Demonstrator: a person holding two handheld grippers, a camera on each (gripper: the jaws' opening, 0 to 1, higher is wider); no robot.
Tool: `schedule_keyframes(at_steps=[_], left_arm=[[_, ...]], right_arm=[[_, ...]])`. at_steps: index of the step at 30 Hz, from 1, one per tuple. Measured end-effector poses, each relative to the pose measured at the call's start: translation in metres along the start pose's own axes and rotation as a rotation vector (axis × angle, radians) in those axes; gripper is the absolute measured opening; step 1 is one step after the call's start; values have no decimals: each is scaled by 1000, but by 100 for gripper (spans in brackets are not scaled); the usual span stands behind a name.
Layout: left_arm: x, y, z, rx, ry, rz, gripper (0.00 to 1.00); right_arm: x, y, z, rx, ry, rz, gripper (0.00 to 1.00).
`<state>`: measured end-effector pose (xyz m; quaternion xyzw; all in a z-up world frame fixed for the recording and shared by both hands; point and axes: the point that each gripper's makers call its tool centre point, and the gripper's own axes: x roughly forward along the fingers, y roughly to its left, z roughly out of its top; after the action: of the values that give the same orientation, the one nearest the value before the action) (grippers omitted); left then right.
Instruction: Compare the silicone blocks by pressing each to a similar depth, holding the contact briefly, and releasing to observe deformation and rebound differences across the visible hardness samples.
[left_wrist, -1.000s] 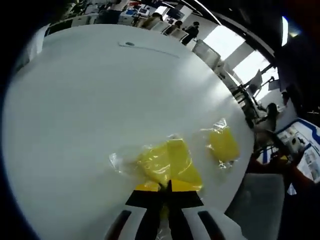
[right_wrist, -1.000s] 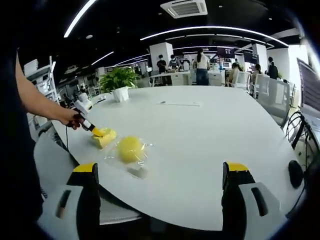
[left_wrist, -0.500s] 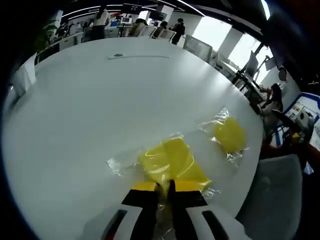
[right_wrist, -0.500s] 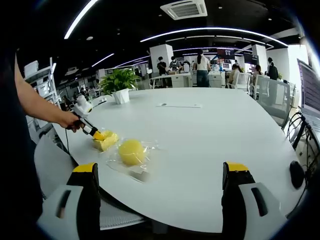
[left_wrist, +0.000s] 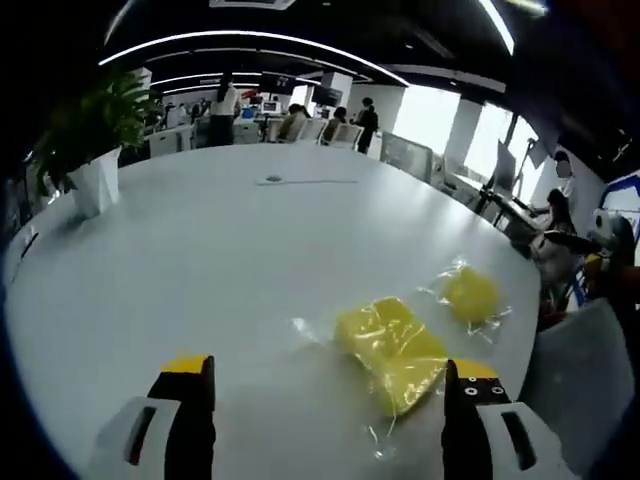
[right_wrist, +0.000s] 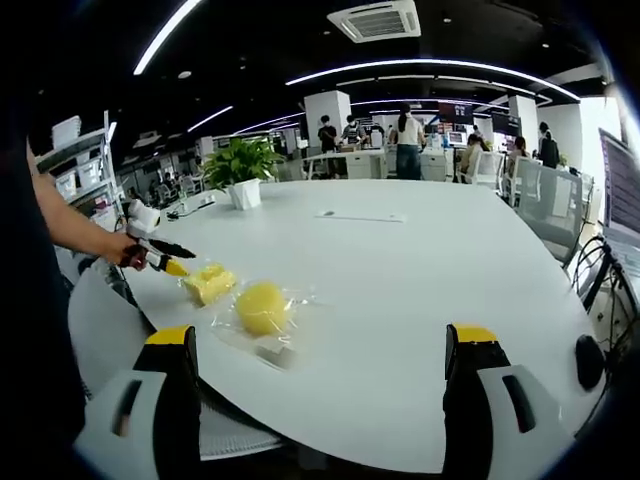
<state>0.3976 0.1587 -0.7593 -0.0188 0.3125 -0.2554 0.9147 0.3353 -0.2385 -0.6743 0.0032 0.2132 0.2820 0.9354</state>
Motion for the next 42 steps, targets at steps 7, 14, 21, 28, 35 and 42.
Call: schedule_keyframes(at_steps=[7, 14, 21, 28, 35, 42], left_arm=[[-50, 3, 10, -16, -130, 5, 100], [-87, 1, -10, 23, -138, 26, 100], [-112, -2, -15, 18, -166, 38, 100], [-124, -11, -3, 33, -196, 19, 100], [-123, -11, -4, 37, -204, 16, 100], [-128, -11, -1, 8, -214, 38, 100]], right_arm=[[4, -1, -1, -22, 8, 11, 97], [9, -6, -5, -63, 15, 11, 97], [20, -2, -14, -64, 63, 42, 97], [28, 0, -18, -66, 68, 62, 97], [31, -1, -14, -70, 54, 77, 97], [34, -2, -19, -56, 83, 85, 97]])
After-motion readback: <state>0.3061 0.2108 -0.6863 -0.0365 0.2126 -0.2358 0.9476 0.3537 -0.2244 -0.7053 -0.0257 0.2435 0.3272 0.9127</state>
